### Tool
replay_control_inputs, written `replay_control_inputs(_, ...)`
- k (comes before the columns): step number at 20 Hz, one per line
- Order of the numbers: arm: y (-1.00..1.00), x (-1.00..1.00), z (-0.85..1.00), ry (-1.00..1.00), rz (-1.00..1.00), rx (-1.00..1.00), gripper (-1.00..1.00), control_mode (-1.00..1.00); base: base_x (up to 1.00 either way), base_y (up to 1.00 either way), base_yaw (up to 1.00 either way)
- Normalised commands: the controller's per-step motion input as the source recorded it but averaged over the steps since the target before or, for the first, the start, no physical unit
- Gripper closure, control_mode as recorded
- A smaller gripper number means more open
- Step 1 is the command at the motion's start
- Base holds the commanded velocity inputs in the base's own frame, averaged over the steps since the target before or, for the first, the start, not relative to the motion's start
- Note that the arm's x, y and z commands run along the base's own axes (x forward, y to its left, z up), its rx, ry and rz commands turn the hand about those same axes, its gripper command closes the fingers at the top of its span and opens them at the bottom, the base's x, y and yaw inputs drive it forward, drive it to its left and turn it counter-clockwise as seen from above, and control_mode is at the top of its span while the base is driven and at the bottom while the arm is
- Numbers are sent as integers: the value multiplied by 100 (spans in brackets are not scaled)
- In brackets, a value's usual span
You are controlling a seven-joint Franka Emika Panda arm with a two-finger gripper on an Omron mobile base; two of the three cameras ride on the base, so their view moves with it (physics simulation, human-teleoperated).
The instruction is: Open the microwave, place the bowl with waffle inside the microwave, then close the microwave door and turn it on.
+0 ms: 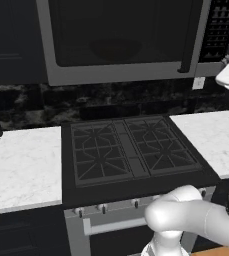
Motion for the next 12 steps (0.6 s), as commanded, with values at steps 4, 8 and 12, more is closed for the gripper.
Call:
replay_control_inputs(4,-27,33,-5,0,0,-2,100,-100,0,0,0)
replay_control_inputs(8,-3,0,0,0,-3,-4,100,-100,0,0,0)
replay_control_inputs(12,0,0,0,0,-6,-4,100,-100,0,0,0)
